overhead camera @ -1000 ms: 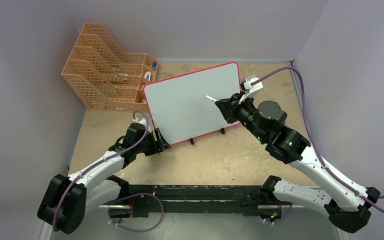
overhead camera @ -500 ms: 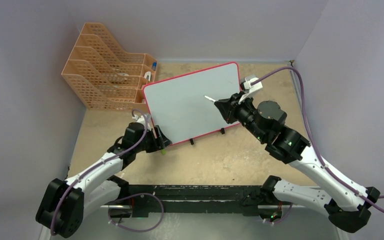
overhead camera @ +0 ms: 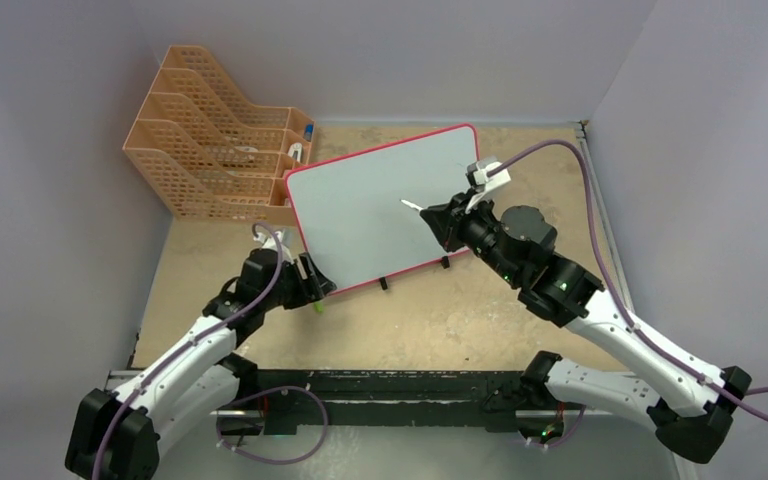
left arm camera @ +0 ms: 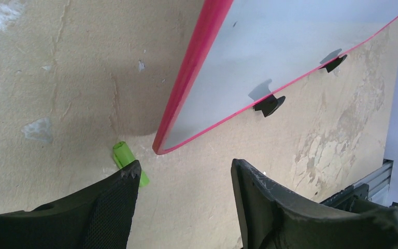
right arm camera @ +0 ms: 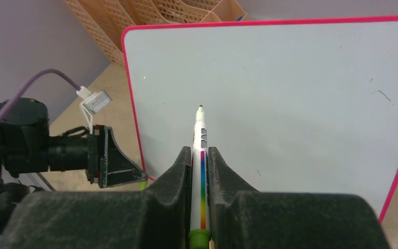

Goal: Write a sentence on the whiteboard

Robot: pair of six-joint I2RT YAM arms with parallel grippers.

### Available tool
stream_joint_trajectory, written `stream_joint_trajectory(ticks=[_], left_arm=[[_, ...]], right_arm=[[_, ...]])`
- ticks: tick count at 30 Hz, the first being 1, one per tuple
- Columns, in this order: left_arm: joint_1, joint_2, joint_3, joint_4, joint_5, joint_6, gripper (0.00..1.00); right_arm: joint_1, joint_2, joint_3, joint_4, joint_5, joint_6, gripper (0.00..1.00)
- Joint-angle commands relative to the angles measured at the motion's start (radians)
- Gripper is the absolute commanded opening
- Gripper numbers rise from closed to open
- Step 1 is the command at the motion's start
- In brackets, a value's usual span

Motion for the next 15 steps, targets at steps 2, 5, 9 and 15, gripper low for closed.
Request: stream_joint_trajectory(ticks=[2, 5, 9, 15], left_arm=[[-0.002, -0.058, 0.121, -0.079, -0.041, 0.061, 0.63], [0.006, -0.067, 0.175, -0.120, -0.060, 0.099, 0.64], [0.100, -0.066, 0.231, -0.129, 0.022, 0.159, 0.64], [0.327, -0.010, 0.331, -0.108, 0.349, 0.295, 0.62]], right_arm=[[-0.003, 0.016, -0.024, 0.128, -0.021, -0.005, 0.00], [-0.003, 0.024, -0.030, 0.147, -0.026, -0.020, 0.00], [-0.002, 0.028, -0.030, 0.167, -0.047, -0.039, 0.00], [-0.002, 0.035, -0.048, 0.204, -0.062, -0.061, 0.00]])
